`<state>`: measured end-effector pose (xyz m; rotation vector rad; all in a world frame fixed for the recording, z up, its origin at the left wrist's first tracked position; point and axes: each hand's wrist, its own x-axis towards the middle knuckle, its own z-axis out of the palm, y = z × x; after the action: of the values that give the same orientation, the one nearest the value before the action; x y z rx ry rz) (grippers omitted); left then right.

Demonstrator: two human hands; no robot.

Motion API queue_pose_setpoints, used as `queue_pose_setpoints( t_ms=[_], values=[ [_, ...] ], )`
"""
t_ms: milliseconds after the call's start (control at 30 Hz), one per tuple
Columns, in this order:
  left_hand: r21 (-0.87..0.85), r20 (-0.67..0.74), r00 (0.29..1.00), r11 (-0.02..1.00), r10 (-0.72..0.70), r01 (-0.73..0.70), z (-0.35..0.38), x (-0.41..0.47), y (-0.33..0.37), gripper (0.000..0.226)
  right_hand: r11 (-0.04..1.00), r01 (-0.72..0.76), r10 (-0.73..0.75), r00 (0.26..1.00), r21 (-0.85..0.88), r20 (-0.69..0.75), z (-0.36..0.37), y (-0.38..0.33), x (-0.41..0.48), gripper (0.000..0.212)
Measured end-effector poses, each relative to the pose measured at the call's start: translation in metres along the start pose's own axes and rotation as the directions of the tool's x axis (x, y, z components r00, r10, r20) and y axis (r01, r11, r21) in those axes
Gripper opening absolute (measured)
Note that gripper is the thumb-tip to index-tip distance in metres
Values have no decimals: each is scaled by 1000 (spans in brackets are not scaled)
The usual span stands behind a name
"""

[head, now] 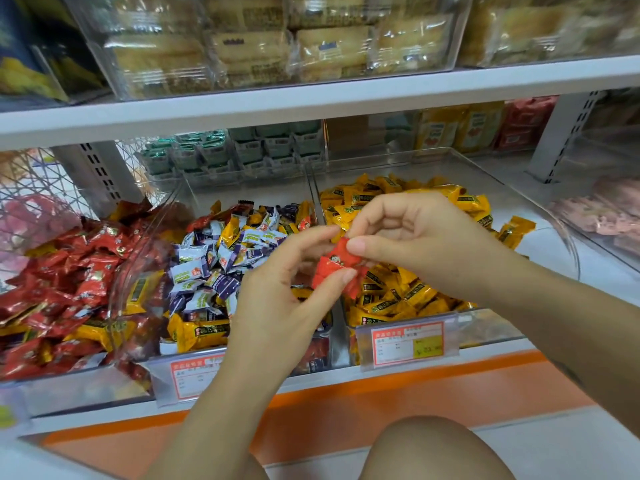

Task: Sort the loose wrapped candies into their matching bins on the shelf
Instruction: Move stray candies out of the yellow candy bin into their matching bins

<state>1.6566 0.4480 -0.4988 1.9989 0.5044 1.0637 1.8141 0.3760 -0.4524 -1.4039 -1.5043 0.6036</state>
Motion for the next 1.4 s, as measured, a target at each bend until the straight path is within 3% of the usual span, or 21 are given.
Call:
queue_pose_setpoints(
  t_ms=[100,167,300,400,467,600,933,1067,1167,1267,1400],
  values=[
    [10,-16,999,1000,-30,30,-3,-1,-3,25,998,-61,61,998,-14,-10,-4,5,0,7],
    [14,-57,997,998,-56,56,-7,-1,-6,22,976,-178,190,978,-127,86,-10,12,3,15],
    [5,-123,990,997,-72,73,-12,1,-9,29,855,-336,490,773,-394,404,-2,25,4,32],
    [15,-122,991,998,-64,66,-14,1,-9,33,803,-368,572,696,-469,434,6,28,9,37],
    [20,-108,993,998,-56,59,-14,1,-10,33,780,-327,573,716,-534,399,6,31,13,36],
    [4,-83,994,998,-64,65,-14,3,-10,23,727,-102,482,780,-679,399,5,41,12,29],
    [16,-91,994,998,-64,66,-12,5,-14,23,700,119,363,790,-704,494,16,64,30,29],
    [25,-91,995,998,-50,52,-10,5,-13,27,722,81,336,828,-688,450,15,69,30,18],
    [41,-101,994,998,-52,56,-11,5,-13,33,758,8,298,886,-652,357,7,62,25,10],
    [36,-115,992,998,-54,59,-12,3,-13,32,831,-102,208,968,-546,137,-2,46,18,13],
    [46,-143,989,998,-41,48,-19,-1,-10,29,885,-90,52,994,-457,-95,4,13,6,19]
  ],
)
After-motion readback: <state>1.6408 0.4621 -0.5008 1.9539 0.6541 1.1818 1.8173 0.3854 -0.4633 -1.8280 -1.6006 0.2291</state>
